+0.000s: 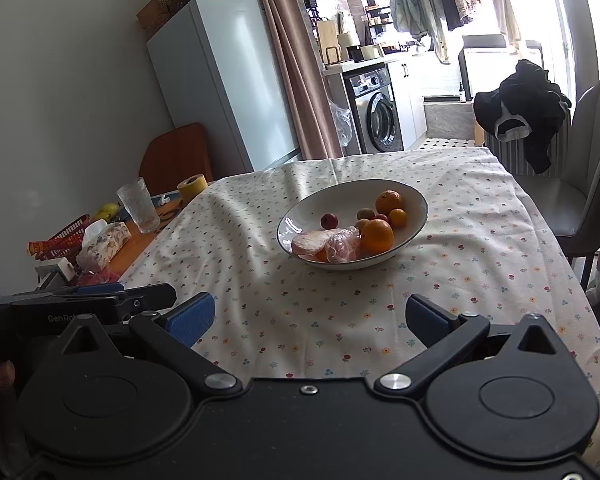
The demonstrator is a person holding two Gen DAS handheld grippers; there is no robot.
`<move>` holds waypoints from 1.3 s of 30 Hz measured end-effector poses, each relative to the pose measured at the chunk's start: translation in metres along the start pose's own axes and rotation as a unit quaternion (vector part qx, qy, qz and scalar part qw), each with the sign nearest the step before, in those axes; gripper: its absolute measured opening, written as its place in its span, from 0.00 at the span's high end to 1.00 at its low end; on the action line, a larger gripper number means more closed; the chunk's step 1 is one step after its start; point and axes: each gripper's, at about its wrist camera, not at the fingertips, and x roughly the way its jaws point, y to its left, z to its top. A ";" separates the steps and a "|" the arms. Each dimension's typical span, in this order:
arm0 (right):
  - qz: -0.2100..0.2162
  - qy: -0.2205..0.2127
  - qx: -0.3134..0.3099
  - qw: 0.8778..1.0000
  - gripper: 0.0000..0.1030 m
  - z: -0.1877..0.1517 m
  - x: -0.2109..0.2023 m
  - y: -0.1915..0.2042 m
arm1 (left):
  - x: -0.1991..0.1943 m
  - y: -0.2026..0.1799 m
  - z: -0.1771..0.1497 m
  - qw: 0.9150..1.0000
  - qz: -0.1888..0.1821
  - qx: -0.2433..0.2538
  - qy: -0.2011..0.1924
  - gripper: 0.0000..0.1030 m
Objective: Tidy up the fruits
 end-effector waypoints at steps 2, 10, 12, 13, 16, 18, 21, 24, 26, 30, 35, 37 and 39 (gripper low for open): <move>-0.001 -0.001 0.000 1.000 0.00 0.000 0.000 0.000 | 0.000 -0.001 -0.001 1.000 -0.001 0.001 -0.001 0.00; -0.002 0.001 0.000 1.000 0.00 0.000 0.000 -0.001 | 0.001 -0.003 -0.001 1.000 -0.002 0.003 0.000 0.00; -0.002 0.001 0.000 1.000 0.00 0.000 -0.001 -0.002 | 0.001 -0.003 -0.001 1.000 -0.002 0.003 0.000 0.00; -0.001 0.000 0.000 1.000 0.00 0.000 0.000 -0.001 | 0.000 -0.003 -0.001 1.000 -0.002 0.003 -0.001 0.00; -0.002 -0.001 0.000 1.000 0.00 0.000 -0.001 -0.002 | 0.001 -0.003 -0.001 1.000 -0.002 0.002 -0.001 0.00; -0.001 -0.002 -0.001 1.000 0.00 -0.001 -0.001 -0.003 | 0.001 -0.003 -0.001 1.000 -0.002 0.002 -0.001 0.00; -0.003 -0.002 -0.001 1.000 0.00 -0.001 0.000 -0.003 | 0.001 -0.002 -0.001 1.000 -0.002 0.002 -0.001 0.00; -0.005 -0.002 -0.001 1.000 0.00 -0.001 -0.001 -0.003 | 0.000 -0.002 0.000 1.000 -0.002 0.002 -0.002 0.00; -0.004 -0.002 -0.001 1.000 0.00 -0.001 -0.001 -0.003 | 0.000 -0.001 0.000 1.000 -0.002 0.001 -0.002 0.00; -0.005 -0.002 0.000 1.000 0.00 -0.001 -0.001 -0.003 | 0.000 -0.001 0.000 1.000 -0.002 0.001 -0.003 0.00; -0.005 -0.002 0.000 1.000 0.00 -0.001 -0.001 -0.004 | 0.000 -0.001 0.000 1.000 -0.001 0.001 -0.002 0.00; -0.005 -0.002 -0.001 1.000 0.00 -0.001 -0.001 -0.003 | -0.001 -0.001 0.001 1.000 -0.001 0.001 -0.003 0.00; -0.005 -0.002 -0.001 1.000 0.00 -0.001 -0.001 -0.003 | -0.001 0.000 0.001 1.000 -0.001 0.001 -0.004 0.00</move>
